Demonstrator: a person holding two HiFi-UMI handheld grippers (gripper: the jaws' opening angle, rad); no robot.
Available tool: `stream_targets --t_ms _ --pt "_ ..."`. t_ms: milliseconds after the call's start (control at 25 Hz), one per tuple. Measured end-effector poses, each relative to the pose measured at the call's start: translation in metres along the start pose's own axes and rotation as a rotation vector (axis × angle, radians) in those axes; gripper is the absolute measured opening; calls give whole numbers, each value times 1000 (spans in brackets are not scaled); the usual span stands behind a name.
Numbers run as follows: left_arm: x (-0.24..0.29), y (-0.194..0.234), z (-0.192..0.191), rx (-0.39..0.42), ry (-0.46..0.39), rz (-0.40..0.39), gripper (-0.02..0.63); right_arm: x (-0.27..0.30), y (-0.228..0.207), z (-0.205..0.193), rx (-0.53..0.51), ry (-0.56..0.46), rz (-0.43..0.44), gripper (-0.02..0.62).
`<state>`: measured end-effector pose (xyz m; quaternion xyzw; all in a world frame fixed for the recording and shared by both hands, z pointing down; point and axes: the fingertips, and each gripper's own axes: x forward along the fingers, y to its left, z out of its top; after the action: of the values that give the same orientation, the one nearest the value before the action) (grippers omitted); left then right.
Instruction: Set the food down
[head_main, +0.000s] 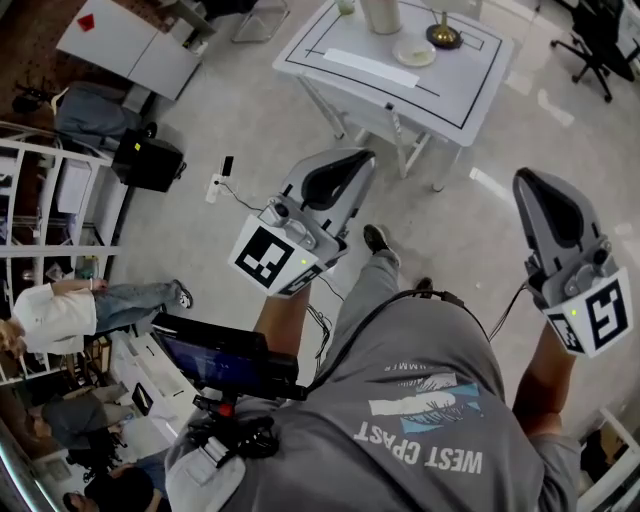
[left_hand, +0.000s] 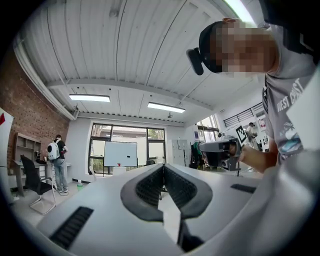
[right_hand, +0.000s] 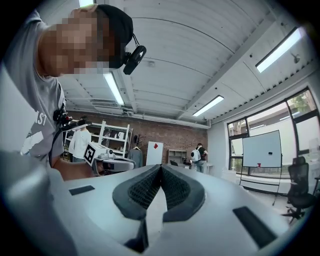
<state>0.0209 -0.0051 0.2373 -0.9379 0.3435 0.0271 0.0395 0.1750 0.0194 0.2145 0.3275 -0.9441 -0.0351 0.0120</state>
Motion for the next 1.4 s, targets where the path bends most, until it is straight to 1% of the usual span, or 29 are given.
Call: stream_targets --t_ms 120,240,400,520,880,1080,1200,1400 --pt "-10 -13 2 5 -13 -6 9 -8 17 -3 2 -3 8 8" --pt "-23 -18 5 7 -16 -13 9 -10 33 -1 6 -9 5 8" --pt "-45 -17 10 -2 -21 -34 9 -7 54 8 -5 -10 -19 8" --pt "-62 -16 9 -18 -16 -59 9 0 73 9 17 -8 -35 8" --pt "-120 -7 12 -30 -22 -114 9 28 141 17 20 -12 -50 8" --pt "-144 -5 17 -23 -35 -133 9 34 164 21 4 -21 -74 8" --pt "-156 -3 20 -17 -37 -140 9 39 176 22 -23 -6 -92 8" --pt "-165 0 21 -18 -44 -144 9 43 183 21 -17 2 -103 8"
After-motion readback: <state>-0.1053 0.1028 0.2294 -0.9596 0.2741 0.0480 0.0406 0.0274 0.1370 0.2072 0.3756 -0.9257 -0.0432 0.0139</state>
